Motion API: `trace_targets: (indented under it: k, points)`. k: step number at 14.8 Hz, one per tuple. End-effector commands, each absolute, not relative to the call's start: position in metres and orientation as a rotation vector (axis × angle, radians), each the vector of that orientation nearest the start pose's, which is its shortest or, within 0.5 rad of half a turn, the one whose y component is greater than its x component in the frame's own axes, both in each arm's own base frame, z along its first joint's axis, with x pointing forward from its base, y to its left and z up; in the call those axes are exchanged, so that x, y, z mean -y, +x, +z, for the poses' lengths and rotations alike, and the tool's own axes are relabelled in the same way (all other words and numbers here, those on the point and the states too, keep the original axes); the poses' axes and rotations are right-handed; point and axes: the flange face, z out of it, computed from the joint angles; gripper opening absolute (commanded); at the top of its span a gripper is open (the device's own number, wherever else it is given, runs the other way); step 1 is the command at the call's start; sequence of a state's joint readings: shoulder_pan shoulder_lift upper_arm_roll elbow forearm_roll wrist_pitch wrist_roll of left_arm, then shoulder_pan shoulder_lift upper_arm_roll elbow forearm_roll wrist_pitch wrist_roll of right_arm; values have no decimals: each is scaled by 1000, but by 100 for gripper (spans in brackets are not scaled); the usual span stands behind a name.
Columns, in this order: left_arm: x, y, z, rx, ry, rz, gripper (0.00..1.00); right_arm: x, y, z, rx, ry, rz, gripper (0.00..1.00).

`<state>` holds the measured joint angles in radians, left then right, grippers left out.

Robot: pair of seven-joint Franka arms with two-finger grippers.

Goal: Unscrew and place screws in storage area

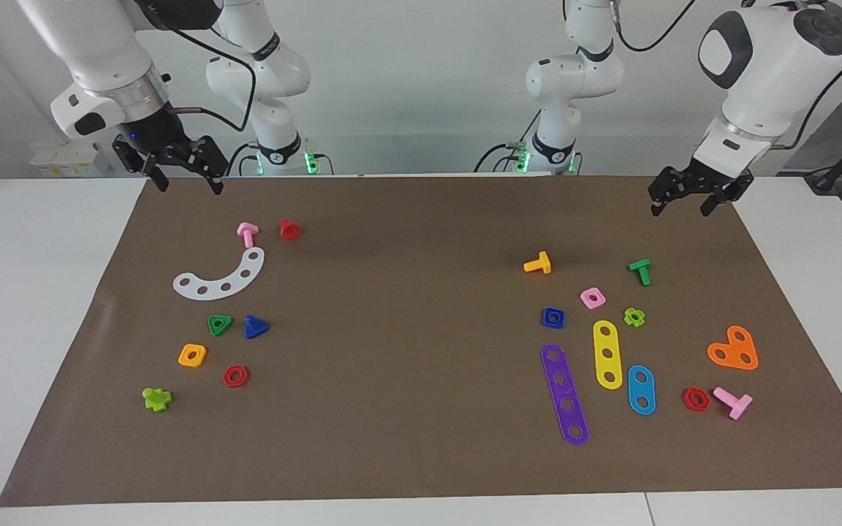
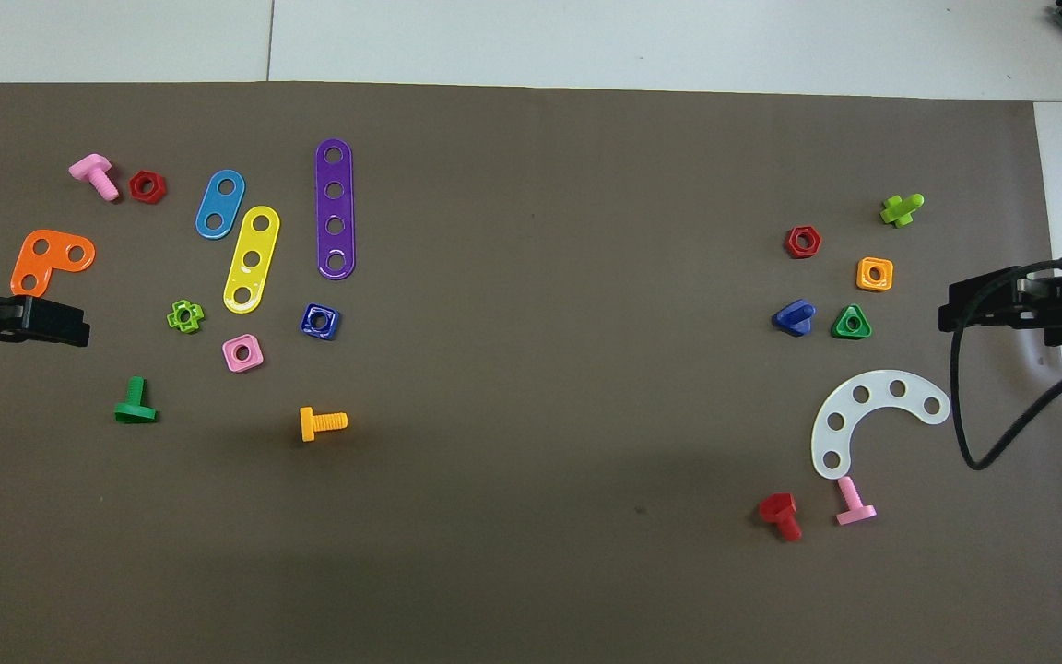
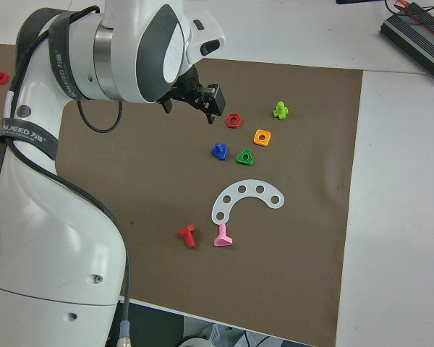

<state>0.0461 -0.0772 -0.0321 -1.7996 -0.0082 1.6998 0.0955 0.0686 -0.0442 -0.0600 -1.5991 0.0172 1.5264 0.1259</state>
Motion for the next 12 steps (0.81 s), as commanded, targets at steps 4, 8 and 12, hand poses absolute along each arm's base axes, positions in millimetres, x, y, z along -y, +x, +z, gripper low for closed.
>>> trace_targets:
  k: [4,8,12]
  points:
    - [-6,526,572,-149,-3119,33,100,8,537,636,-44,-3156,31,100]
    - [-6,528,575,-147,-3121,23,100,14,534,634,-77,-3142,48,100]
    - [-7,535,587,-142,-3120,-15,100,18,533,634,-87,-3140,56,100]
